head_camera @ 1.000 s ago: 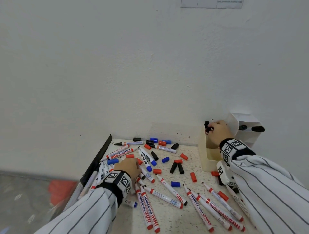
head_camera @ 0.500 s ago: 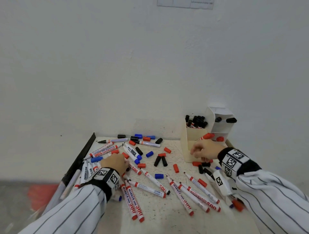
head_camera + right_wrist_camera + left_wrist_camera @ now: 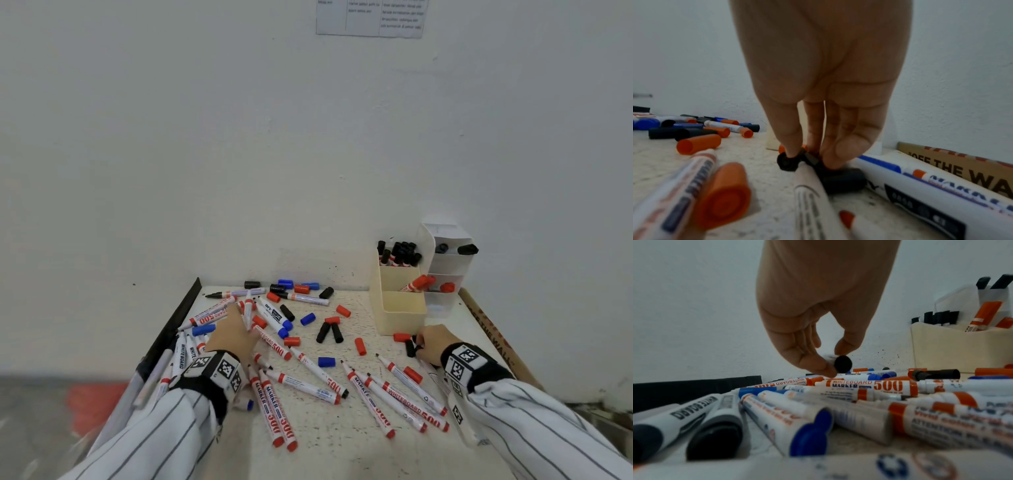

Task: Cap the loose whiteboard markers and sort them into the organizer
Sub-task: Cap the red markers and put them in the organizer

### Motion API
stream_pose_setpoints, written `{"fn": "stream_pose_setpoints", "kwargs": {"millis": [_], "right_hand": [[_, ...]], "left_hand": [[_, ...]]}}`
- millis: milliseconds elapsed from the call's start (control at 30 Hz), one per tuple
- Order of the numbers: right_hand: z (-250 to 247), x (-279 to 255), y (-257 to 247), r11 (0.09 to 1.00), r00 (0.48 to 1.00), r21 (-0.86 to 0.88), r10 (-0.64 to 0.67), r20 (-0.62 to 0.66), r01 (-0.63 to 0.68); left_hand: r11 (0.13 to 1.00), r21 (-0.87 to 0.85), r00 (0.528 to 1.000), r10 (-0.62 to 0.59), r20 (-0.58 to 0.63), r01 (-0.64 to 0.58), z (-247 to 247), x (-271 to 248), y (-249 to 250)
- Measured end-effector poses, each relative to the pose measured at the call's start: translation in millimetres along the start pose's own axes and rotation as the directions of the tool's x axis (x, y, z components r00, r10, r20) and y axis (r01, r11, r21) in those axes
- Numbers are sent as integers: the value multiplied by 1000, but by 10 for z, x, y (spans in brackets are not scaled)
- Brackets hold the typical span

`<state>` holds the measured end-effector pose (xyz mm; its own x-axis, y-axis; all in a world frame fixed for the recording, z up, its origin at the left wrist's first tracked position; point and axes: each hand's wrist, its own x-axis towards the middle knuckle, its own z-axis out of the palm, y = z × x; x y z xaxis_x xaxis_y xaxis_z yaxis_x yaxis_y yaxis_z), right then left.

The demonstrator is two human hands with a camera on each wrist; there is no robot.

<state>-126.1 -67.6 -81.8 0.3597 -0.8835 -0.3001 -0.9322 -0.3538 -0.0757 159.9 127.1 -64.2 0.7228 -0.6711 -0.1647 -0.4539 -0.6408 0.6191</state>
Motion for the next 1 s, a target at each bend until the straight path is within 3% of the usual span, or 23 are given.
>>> {"fn": "stream_pose_setpoints", "kwargs": {"millis": [100, 367, 467, 633, 733, 1000], "right_hand": [[48, 27, -16, 999, 998, 28, 48, -30, -47], [-87, -104, -99, 994, 994, 109, -13, -104, 25], [-174, -220, -186, 958, 973, 241, -107, -205, 156], [-220, -555, -490, 781, 842, 374, -337, -421, 500], [-171, -771, -693, 696, 830, 464, -386, -402, 549], [175, -961, -911, 654, 829, 510, -443, -341, 559]], "left_hand": [[993, -115, 1000, 27, 5, -26, -28, -79, -28], [983, -68, 983, 174, 60, -170, 29, -605, -151], [968, -97, 961, 245, 132, -233, 104, -815, -237], [935, -86, 929, 353, 111, -345, 201, -1011, -284], [923, 2, 915, 382, 132, -386, 266, -1026, -306], [914, 132, 920, 368, 133, -384, 389, -935, -308]]}}
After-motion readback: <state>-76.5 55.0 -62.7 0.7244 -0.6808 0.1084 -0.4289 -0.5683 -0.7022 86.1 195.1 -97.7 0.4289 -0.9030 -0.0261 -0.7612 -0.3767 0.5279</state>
